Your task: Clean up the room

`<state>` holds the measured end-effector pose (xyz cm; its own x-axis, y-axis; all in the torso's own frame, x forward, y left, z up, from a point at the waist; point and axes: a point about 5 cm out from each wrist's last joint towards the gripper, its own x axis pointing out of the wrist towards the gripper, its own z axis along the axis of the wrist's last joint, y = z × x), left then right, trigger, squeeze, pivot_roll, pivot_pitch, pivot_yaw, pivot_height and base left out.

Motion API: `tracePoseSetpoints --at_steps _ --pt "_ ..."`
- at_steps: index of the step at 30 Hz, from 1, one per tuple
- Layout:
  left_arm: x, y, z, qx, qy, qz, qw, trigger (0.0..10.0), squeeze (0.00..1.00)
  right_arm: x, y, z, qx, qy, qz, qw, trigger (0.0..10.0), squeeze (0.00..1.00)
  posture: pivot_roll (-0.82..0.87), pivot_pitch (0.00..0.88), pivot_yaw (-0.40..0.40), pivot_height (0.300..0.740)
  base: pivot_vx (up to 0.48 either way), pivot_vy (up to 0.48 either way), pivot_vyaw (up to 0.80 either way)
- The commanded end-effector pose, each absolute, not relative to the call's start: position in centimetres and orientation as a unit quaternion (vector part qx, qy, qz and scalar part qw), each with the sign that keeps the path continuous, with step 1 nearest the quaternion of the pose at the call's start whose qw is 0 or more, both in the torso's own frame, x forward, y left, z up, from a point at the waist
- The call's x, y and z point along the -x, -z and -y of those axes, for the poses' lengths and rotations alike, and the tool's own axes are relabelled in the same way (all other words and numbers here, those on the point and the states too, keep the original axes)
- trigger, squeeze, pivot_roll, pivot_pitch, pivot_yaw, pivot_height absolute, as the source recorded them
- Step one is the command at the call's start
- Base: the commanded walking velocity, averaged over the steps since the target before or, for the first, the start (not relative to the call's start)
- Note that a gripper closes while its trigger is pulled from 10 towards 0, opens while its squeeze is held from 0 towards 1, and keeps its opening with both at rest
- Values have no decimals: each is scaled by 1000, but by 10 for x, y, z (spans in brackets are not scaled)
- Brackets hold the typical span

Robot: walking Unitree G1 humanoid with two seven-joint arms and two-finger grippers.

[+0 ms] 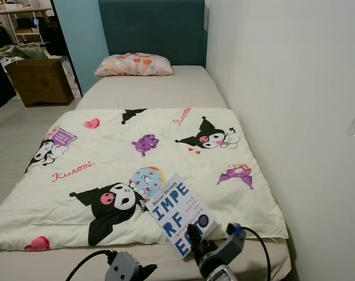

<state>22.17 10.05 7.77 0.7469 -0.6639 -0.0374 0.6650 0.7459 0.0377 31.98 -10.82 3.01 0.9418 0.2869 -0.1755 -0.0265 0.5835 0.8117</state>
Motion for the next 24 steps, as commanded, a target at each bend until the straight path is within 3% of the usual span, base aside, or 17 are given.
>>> tracePoseSetpoints --at_steps 1,9,17,24 --pt "-218 -70 -106 -30 355 -36 934 10000 0 -310 -19 100 -449 -100 -173 871 10000 0 93 275 -15 548 0 0 0" --pt "-221 -74 -119 -34 325 -31 944 10000 0 -298 -5 99 -423 -94 -206 877 10000 0 98 279 -18 548 0 0 0" --pt "-223 -73 -124 -35 310 -29 950 10000 0 -321 -39 88 -498 -135 -123 848 10000 0 84 280 -22 548 0 0 0" --pt "-221 -70 -122 -40 313 -34 948 10000 0 -320 -37 84 -453 -141 -143 868 10000 0 81 281 -24 548 0 0 0"
